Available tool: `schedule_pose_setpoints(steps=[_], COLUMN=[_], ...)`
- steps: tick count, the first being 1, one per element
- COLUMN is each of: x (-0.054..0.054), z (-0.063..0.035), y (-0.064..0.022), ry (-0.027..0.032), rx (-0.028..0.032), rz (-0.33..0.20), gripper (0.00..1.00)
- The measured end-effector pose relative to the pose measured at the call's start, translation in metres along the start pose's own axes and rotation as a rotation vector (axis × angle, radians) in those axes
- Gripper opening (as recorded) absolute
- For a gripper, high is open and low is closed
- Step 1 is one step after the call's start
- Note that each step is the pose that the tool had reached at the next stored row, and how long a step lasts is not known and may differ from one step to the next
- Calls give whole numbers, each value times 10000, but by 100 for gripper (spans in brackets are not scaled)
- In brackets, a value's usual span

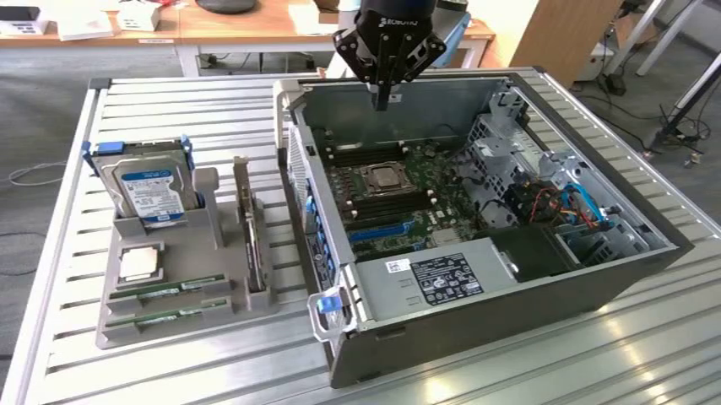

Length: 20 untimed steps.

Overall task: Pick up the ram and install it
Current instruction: 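Reach for the ram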

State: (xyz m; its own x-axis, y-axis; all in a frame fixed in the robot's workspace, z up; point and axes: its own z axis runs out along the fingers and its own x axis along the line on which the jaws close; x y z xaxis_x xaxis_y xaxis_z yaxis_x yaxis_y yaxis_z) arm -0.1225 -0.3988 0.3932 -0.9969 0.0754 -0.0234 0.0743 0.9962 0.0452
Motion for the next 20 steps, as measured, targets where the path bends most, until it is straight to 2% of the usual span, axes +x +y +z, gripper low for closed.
schedule_pose_setpoints(steps=[20], x=[197], z=[-5], y=[-15], ry=[1], rx=[1], rz=[0], gripper=[11])
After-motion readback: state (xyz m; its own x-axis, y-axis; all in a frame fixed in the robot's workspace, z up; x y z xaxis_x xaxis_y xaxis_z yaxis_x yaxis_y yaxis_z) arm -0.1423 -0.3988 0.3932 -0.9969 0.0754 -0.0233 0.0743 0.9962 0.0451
